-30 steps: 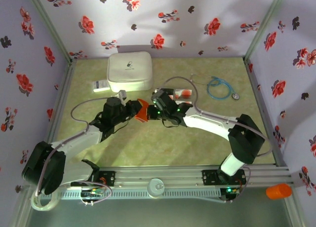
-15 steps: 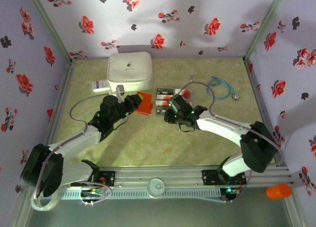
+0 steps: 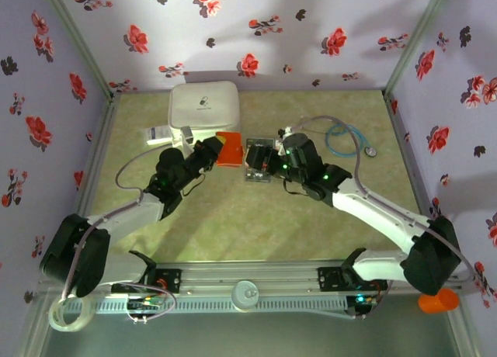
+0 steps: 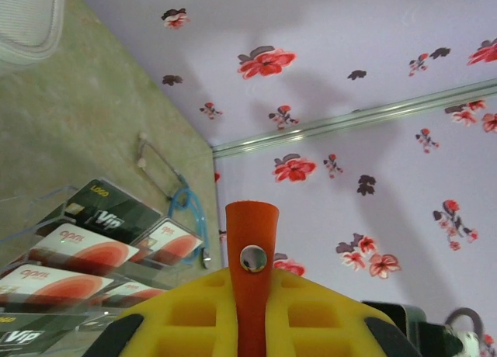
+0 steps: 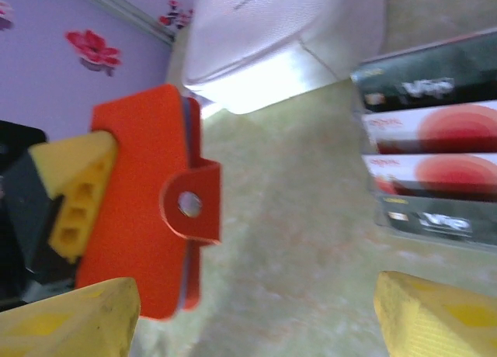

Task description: Put the credit cards into the card holder

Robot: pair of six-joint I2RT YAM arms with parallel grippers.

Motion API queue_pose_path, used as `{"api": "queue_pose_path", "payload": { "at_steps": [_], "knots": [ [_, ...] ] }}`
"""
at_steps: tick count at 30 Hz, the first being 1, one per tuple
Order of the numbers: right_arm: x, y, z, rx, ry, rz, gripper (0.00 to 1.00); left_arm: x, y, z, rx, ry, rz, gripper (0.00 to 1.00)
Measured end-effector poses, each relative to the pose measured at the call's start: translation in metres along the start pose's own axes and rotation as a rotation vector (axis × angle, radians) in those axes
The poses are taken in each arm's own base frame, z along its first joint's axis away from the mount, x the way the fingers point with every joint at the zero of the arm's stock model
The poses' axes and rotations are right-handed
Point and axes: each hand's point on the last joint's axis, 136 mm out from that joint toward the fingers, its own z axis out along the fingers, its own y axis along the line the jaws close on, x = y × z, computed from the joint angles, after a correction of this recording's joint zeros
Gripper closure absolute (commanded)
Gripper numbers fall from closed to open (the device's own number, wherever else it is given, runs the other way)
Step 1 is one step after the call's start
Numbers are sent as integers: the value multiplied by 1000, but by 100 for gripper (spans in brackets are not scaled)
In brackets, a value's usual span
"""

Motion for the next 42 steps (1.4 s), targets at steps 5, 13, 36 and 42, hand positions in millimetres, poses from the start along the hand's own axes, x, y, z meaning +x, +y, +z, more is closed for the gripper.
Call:
{"api": "queue_pose_path", "payload": {
  "at_steps": [5, 13, 36, 42],
  "knots": [
    [-11, 23, 26, -97, 18, 43, 28, -3, -9, 0, 37, -10, -19, 100],
    [-19, 24, 51, -189, 23, 139, 54, -3, -12, 0, 48, -13, -24, 100],
    [-12, 1, 41, -283, 0, 239, 71, -4, -13, 4, 74, -18, -44, 100],
    [-16, 14, 37, -345, 1, 248, 70, -5, -17, 5, 99, -23, -53, 100]
  ]
}}
